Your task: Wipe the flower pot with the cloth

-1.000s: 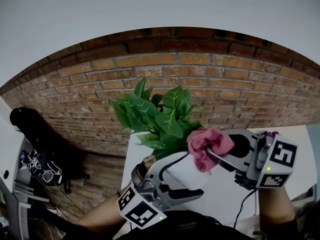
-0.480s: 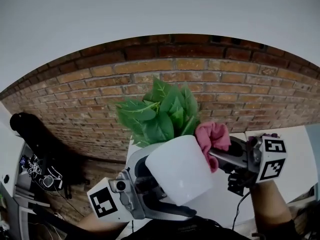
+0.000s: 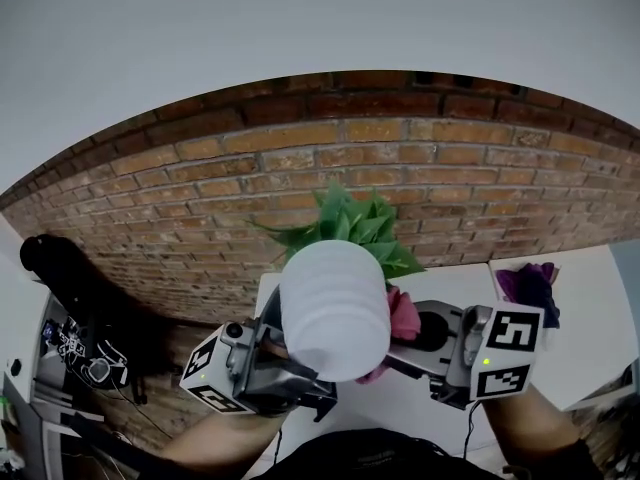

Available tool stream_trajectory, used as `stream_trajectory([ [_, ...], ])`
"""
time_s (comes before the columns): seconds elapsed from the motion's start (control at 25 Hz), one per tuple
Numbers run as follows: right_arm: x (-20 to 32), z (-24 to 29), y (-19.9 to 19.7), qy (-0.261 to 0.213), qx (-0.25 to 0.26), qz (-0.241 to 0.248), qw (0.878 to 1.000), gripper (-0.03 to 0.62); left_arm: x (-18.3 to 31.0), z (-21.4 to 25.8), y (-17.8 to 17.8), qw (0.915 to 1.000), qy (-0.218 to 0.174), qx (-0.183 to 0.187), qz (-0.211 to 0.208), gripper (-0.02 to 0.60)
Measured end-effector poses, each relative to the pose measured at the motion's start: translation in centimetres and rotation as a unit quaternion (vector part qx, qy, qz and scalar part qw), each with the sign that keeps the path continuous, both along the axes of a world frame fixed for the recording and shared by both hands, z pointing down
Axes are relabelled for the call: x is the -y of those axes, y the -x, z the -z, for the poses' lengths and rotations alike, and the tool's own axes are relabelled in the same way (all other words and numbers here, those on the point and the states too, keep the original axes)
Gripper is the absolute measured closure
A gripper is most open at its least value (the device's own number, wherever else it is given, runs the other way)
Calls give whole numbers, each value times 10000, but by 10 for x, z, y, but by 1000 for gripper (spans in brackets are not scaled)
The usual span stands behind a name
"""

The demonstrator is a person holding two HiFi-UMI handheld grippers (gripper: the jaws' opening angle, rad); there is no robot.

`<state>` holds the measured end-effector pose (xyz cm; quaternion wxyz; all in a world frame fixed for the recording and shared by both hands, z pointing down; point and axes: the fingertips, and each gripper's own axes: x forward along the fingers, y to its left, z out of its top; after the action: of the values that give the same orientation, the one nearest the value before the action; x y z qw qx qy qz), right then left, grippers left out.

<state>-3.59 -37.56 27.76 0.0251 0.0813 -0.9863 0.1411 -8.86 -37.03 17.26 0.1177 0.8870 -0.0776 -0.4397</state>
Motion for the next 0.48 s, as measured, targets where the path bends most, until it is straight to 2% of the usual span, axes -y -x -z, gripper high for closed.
stream_trajectory([
  [0.16, -7, -8, 7, -225, -332, -36, 9992, 508, 7, -6, -2, 9998, 168, -65, 66, 49],
  [0.36, -17, -10, 8, -792, -803, -129, 9935, 508, 14, -16, -10, 9988, 218, 247, 365, 49],
  [0.48, -26, 4, 8, -1170, -808, -122, 9898, 508, 20, -21, -8, 9975, 244, 397, 528, 49],
])
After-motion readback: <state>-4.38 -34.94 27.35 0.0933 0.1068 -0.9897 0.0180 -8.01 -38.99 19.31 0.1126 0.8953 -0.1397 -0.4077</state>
